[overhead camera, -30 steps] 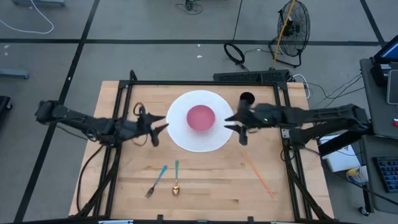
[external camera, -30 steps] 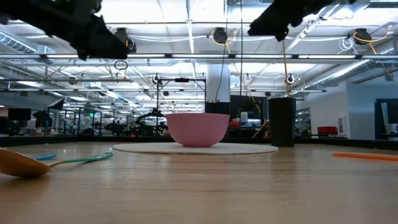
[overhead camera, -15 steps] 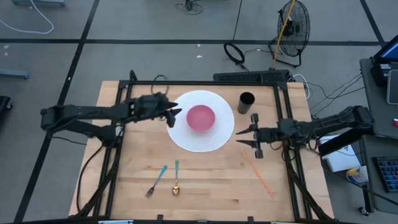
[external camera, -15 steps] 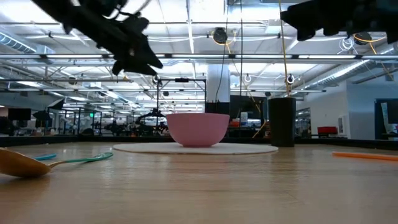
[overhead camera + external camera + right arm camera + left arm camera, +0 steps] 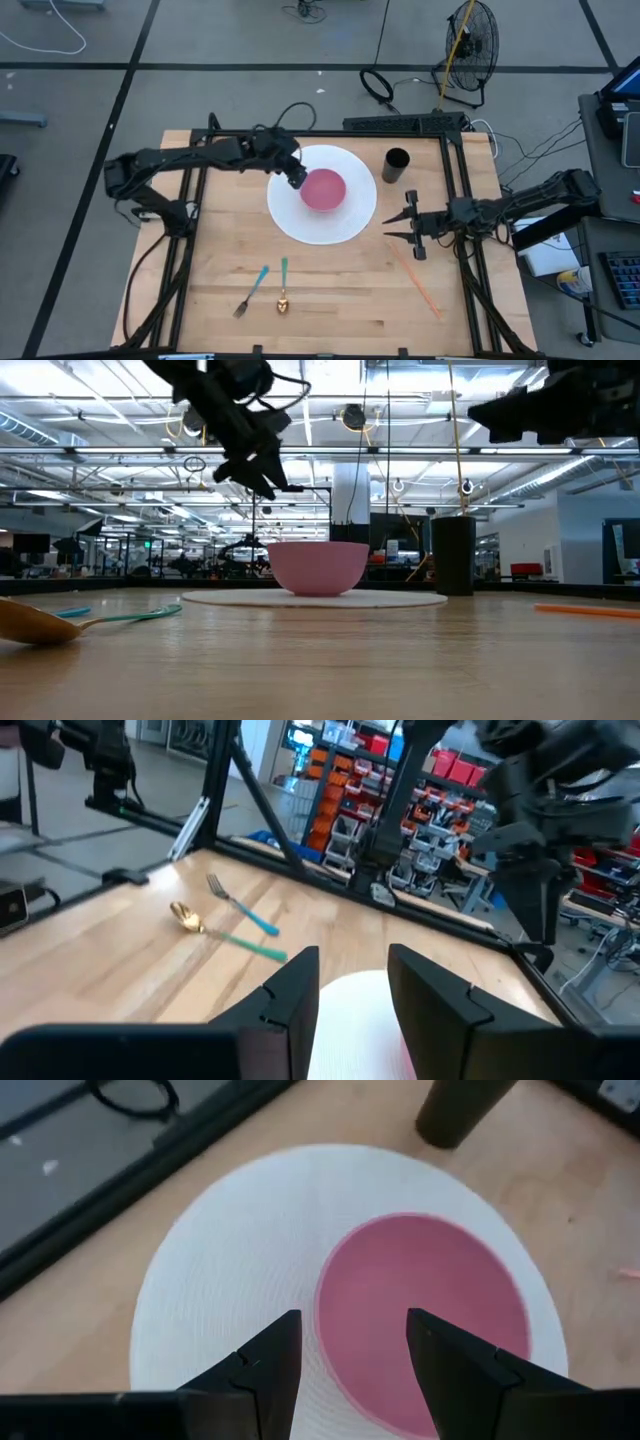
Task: Pick & Place Utensil
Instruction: Put the pink bowl on the white mat
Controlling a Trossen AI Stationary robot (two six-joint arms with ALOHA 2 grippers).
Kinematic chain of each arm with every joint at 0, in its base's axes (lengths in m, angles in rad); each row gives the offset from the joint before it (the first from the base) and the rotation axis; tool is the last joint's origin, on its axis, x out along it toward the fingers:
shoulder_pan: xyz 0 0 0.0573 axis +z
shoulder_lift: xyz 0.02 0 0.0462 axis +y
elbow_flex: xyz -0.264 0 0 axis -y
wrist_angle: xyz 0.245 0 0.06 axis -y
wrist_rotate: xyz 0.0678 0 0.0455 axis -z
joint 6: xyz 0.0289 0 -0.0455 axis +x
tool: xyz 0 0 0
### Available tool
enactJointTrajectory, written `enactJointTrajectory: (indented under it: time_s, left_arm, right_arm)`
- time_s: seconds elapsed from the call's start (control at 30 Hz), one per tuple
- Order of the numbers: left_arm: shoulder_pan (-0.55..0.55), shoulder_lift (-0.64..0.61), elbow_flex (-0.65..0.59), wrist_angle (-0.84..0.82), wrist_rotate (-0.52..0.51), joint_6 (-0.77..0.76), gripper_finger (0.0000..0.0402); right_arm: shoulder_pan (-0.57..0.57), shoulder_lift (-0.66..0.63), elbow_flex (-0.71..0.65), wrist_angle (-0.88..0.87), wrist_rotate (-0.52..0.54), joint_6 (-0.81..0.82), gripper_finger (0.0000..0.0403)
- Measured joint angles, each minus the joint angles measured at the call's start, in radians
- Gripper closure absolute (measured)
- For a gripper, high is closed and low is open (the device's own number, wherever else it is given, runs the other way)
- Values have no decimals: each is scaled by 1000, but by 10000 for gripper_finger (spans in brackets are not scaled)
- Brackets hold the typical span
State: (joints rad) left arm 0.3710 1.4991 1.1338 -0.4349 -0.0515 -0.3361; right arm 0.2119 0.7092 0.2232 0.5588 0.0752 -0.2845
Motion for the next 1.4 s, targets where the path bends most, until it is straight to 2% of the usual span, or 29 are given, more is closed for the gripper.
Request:
enactJointTrajectory:
  time_s: [0.23, 0.37, 0.57, 0.77, 1.4]
  left_arm:
    - [54, 159, 110, -66, 108, -11, 215]
    - [96, 209, 154, -131, 129, -22, 215]
    - [124, 217, 166, -161, 129, -26, 215]
    - [100, 220, 166, -161, 127, -14, 215]
    - [94, 341, 166, -140, 149, 17, 215]
  right_arm:
    - [0, -2, -22, 10, -1, -49, 284]
    - [0, -3, -22, 15, -1, -79, 282]
    - [0, -3, -22, 15, -1, -118, 284]
    - [0, -3, -22, 17, -1, -129, 286]
    - [0, -2, -22, 17, -52, -95, 287]
